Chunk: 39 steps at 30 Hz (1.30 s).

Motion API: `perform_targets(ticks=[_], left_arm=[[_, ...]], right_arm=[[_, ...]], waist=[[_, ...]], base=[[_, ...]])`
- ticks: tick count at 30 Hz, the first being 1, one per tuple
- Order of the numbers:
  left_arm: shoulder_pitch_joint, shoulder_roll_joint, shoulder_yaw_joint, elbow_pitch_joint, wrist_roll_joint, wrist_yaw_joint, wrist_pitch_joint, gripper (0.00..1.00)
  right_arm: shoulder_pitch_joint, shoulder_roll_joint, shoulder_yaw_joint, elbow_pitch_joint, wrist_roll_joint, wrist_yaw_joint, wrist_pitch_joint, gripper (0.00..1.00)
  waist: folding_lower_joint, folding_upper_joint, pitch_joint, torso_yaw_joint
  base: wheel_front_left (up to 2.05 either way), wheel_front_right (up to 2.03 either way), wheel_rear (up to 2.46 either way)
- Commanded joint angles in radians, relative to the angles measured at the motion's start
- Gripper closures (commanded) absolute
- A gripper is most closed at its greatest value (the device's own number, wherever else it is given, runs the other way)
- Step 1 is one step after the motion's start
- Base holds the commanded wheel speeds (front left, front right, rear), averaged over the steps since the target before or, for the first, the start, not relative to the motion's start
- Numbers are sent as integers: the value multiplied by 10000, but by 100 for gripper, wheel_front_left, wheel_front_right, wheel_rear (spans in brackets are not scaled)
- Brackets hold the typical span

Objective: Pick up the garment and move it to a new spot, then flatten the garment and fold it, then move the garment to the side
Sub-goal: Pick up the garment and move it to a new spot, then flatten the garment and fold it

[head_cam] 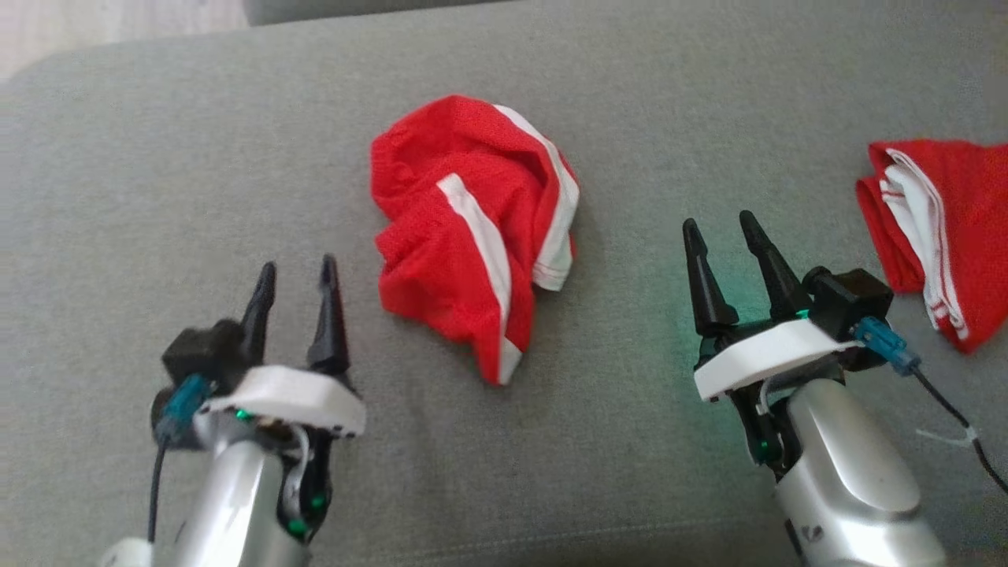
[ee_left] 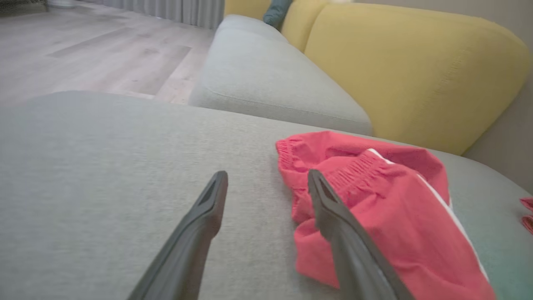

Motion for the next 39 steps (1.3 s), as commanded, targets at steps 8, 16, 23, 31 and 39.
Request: perform_targets(ticks=[8,16,23,31,39], left_arm=[[1095,167,1427,-736,705,66,-53,0],[2347,166,1531,-1048,995,273,-53,0],[2700,166,1420,-1129,1034,377,-53,0],[2029,166,986,-1135,804,-427,-53,0],[-924,166,-199,837,387,-1655,-53,0]], right_arm=[[402,82,326,0,-14,65,-108,0],[1077,82,244,298,127,65,-108,0],[1390,82,130,336,45,65,-108,0],[1318,82,174,231,4,65,-108,0],[988,82,355,153,73,65,-109,0]], waist=[[0,0,-894,479],[0,0,-1743,506],[0,0,-1936,543],[0,0,-1585,425],[0,0,-820,29]], base=[[0,0,0],[0,0,0],[0,0,0],[0,0,0],[0,0,0]])
